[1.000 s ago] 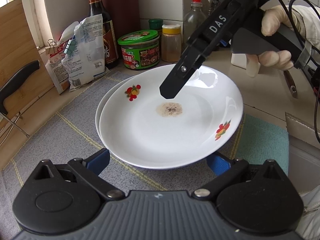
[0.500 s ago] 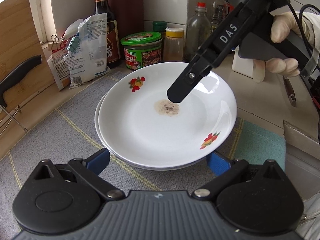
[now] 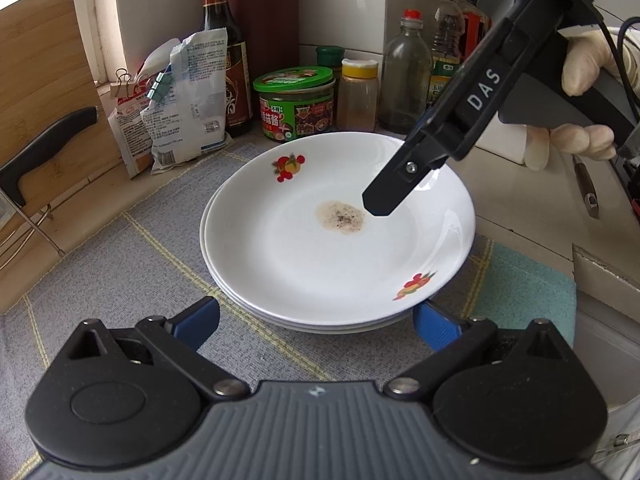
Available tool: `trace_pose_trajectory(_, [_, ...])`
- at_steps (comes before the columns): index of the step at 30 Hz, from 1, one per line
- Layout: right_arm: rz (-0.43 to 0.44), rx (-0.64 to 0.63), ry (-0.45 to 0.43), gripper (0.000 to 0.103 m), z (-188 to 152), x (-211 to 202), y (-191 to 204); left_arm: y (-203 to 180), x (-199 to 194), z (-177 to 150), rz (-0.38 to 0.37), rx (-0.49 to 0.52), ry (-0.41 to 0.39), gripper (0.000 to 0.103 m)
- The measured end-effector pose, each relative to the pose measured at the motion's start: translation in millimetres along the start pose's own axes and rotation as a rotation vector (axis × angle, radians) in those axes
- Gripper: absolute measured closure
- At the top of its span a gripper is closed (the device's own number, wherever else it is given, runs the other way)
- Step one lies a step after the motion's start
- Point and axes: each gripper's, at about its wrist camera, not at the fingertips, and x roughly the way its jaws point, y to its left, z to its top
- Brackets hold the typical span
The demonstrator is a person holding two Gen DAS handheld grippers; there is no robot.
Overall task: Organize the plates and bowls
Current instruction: 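Open both grippers and withdraw them from the stacked plates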
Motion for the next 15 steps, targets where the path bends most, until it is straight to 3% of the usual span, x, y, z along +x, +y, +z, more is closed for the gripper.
trace_pose_trajectory(4, [-0.012, -0.009, 0.007, 0.0, -4, -1, 2, 0, -4, -2, 0.013, -0.006, -0.02, 0.001])
trace_pose_trajectory(8, [-0.017, -0.065, -0.017, 0.0, -7, -11, 10, 2, -18, -3, 0.051, -0.026, -0.092, 0.001])
trace_pose_trajectory(15, [-0.127, -0.21, -0.138, 0.0, -18, -29, 34, 0, -40, -1, 0.184, -0.06, -0.177, 0.001])
